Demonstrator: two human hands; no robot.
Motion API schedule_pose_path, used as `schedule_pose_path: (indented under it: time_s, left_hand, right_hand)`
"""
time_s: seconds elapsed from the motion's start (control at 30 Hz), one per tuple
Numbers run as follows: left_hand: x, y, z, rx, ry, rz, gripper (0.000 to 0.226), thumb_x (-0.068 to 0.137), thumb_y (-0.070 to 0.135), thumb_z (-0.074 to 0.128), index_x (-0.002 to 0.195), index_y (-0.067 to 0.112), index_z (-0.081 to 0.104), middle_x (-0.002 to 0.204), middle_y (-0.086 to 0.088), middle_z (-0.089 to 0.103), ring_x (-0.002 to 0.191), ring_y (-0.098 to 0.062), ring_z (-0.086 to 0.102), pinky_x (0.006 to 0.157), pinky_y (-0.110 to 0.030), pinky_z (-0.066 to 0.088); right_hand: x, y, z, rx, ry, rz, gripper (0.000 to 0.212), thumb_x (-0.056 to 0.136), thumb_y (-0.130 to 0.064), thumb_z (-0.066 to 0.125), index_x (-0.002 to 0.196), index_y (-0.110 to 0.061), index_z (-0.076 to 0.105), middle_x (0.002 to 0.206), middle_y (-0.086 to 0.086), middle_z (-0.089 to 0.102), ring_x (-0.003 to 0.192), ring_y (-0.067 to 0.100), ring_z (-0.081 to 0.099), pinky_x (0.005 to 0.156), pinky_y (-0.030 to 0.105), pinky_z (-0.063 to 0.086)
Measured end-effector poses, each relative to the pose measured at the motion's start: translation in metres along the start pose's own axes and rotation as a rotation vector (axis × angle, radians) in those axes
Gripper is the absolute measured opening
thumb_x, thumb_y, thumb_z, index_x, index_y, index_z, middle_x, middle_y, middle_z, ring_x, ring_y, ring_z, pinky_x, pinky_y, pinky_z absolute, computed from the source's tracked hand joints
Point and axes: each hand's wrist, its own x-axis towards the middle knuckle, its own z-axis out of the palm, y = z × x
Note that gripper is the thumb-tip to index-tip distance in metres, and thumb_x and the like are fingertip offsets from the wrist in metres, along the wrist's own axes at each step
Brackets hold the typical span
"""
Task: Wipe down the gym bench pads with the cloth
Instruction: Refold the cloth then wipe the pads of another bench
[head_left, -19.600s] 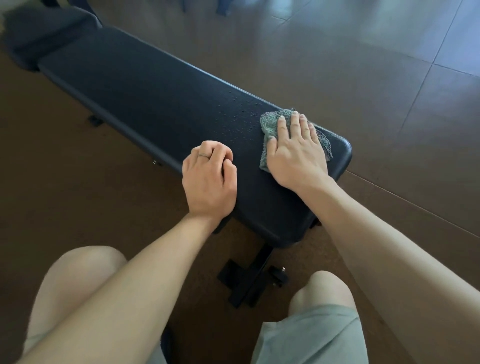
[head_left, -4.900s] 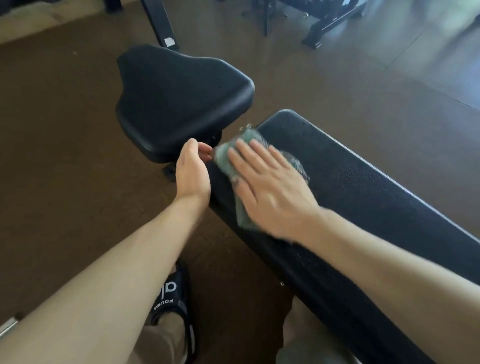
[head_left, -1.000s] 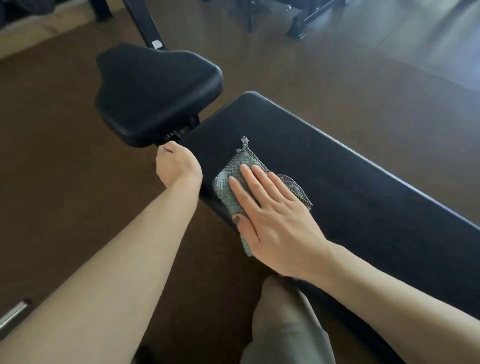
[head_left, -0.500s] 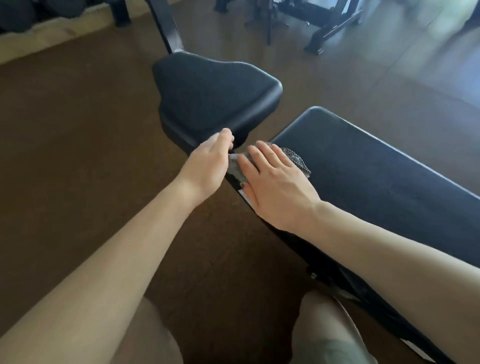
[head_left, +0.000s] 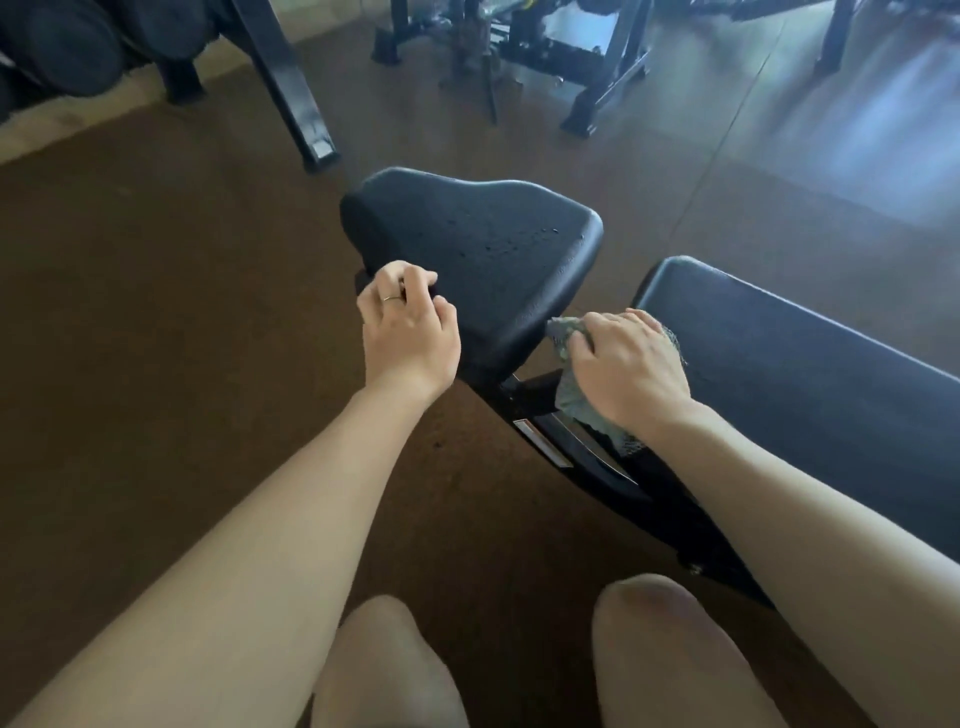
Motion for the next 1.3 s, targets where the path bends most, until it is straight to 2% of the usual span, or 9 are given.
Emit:
schedule_pose_path:
  time_s: [0.2, 0.27, 0.37, 0.43, 0.5, 0.83, 1.0, 1.13, 1.3]
  left_hand:
    - [0.001, -0.004, 0.01, 0.029, 0.018, 0.005, 0.036, 0.106, 0.031, 0.036, 0.138, 0.017, 0.042, 0.155, -0.008, 0.027, 0.141, -0.035, 0.025, 0.111, -0.044, 0.041]
    - [0.0, -0.008, 0.01, 0.015, 0.013, 0.019, 0.041, 0.103, 0.038, 0.031, 0.138, 0.019, 0.042, 0.153, -0.006, 0.028, 0.14, -0.034, 0.026, 0.11, -0.047, 0.044]
    - [-0.002, -0.007, 0.009, -0.042, 0.002, 0.021, 0.042, 0.102, 0.041, 0.027, 0.138, 0.023, 0.042, 0.152, -0.001, 0.028, 0.141, -0.028, 0.023, 0.112, -0.047, 0.041]
    - [-0.002, -0.01, 0.011, -0.053, 0.014, 0.035, 0.036, 0.106, 0.035, 0.032, 0.138, 0.022, 0.044, 0.152, 0.0, 0.029, 0.14, -0.026, 0.022, 0.115, -0.046, 0.036]
    - [-0.001, -0.013, 0.011, -0.049, 0.029, 0.052, 0.035, 0.108, 0.033, 0.034, 0.138, 0.021, 0.045, 0.152, 0.001, 0.03, 0.14, -0.026, 0.023, 0.116, -0.043, 0.034]
    - [0.002, -0.014, 0.02, 0.096, 0.142, 0.066, 0.046, 0.102, 0.04, 0.016, 0.13, 0.021, 0.048, 0.144, -0.001, 0.037, 0.137, -0.023, 0.036, 0.112, -0.03, 0.027]
    - [-0.001, -0.01, 0.017, 0.006, 0.145, 0.076, 0.033, 0.101, 0.033, 0.029, 0.124, 0.02, 0.05, 0.139, 0.0, 0.039, 0.133, -0.027, 0.035, 0.103, -0.02, 0.016]
    - [0.01, 0.005, 0.012, -0.309, 0.164, -0.159, 0.019, 0.104, 0.024, 0.038, 0.113, 0.013, 0.051, 0.134, -0.004, 0.043, 0.12, -0.019, 0.034, 0.088, -0.007, 0.022]
    - [0.037, 0.026, 0.017, -0.294, 0.272, -0.404, 0.026, 0.106, 0.026, 0.039, 0.127, 0.012, 0.046, 0.146, -0.009, 0.036, 0.12, -0.027, 0.037, 0.085, -0.025, 0.024]
  right_hand:
    - [0.037, -0.01, -0.04, 1.402, 0.341, 0.755, 0.029, 0.105, -0.04, 0.048, 0.087, -0.023, 0.064, 0.086, -0.001, 0.07, 0.083, 0.021, 0.07, 0.084, 0.046, 0.062]
    - [0.058, -0.012, -0.044, 1.579, 0.289, 0.745, 0.024, 0.099, -0.043, 0.053, 0.091, -0.023, 0.065, 0.083, -0.001, 0.069, 0.072, 0.022, 0.067, 0.065, 0.037, 0.063]
    - [0.084, -0.033, -0.023, 1.031, -0.016, 0.378, 0.045, 0.102, -0.046, 0.042, 0.13, -0.019, 0.063, 0.118, -0.002, 0.061, 0.106, 0.016, 0.058, 0.086, 0.029, 0.053]
    - [0.09, -0.053, 0.008, 0.418, -0.194, 0.019, 0.058, 0.106, -0.046, 0.024, 0.157, -0.023, 0.039, 0.159, -0.001, 0.04, 0.148, 0.016, 0.031, 0.124, 0.031, 0.021]
    - [0.091, -0.072, 0.027, 0.07, -0.194, -0.143, 0.057, 0.108, -0.046, 0.018, 0.163, -0.033, 0.021, 0.173, -0.003, 0.013, 0.159, 0.018, 0.002, 0.129, 0.039, -0.001]
    - [0.184, -0.064, 0.025, 0.012, -0.335, -0.227, 0.055, 0.109, -0.044, 0.013, 0.164, -0.038, 0.011, 0.173, -0.009, 0.001, 0.158, 0.01, -0.006, 0.127, 0.033, -0.008]
    - [0.117, -0.06, 0.021, 0.028, -0.306, -0.357, 0.056, 0.108, -0.043, 0.014, 0.164, -0.037, 0.014, 0.173, -0.006, 0.001, 0.159, 0.012, -0.006, 0.128, 0.034, -0.008]
    - [0.036, -0.044, 0.009, 0.123, -0.337, -0.469, 0.062, 0.101, -0.053, 0.0, 0.161, -0.045, 0.012, 0.17, -0.016, -0.005, 0.155, 0.002, -0.017, 0.126, 0.031, -0.014]
    - [0.101, -0.027, 0.013, 0.042, -0.29, -0.399, 0.054, 0.109, -0.044, 0.012, 0.162, -0.042, 0.017, 0.172, -0.011, 0.005, 0.158, 0.007, -0.003, 0.127, 0.031, -0.007]
